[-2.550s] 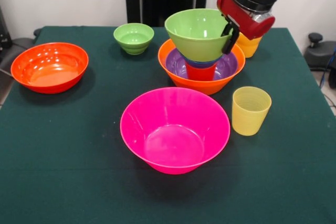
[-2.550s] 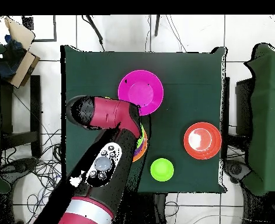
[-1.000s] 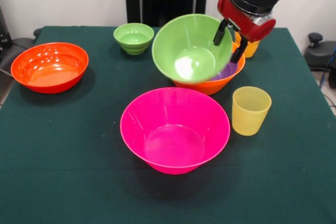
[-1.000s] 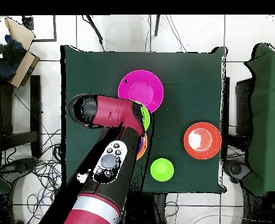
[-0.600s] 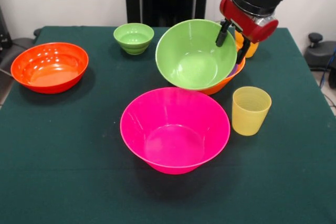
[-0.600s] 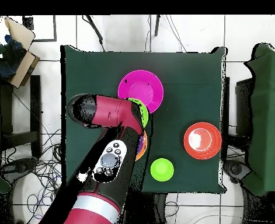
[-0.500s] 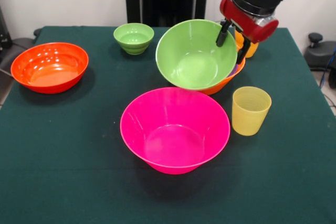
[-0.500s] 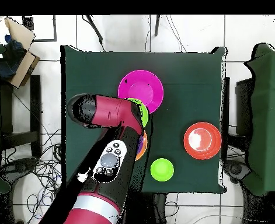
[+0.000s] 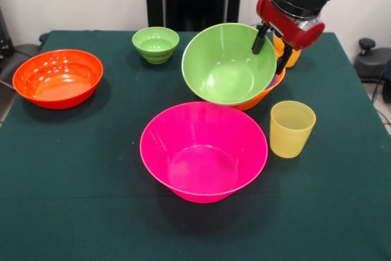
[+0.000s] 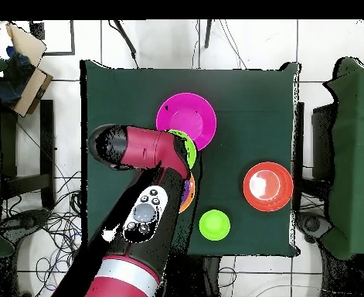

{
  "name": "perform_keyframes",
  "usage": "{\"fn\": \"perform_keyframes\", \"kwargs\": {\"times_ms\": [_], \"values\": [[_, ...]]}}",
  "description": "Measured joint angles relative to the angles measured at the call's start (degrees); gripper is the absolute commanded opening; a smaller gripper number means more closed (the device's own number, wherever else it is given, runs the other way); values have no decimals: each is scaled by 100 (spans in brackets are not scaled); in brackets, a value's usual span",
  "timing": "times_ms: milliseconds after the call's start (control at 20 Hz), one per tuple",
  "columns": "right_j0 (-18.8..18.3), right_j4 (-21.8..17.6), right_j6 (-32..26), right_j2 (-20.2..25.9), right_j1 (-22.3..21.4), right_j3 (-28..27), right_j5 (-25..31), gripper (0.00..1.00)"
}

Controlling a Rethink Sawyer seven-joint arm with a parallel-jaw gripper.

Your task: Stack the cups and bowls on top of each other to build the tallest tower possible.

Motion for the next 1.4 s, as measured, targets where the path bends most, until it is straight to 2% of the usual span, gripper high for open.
{"fn": "perform_keyframes", "kwargs": {"times_ms": [500,550,1400], "values": [[-36,0,0,1,0,0,0,100],[-63,0,0,2,0,-1,-1,0],[-219,-1,0,49,-132,158,-403,0]]}}
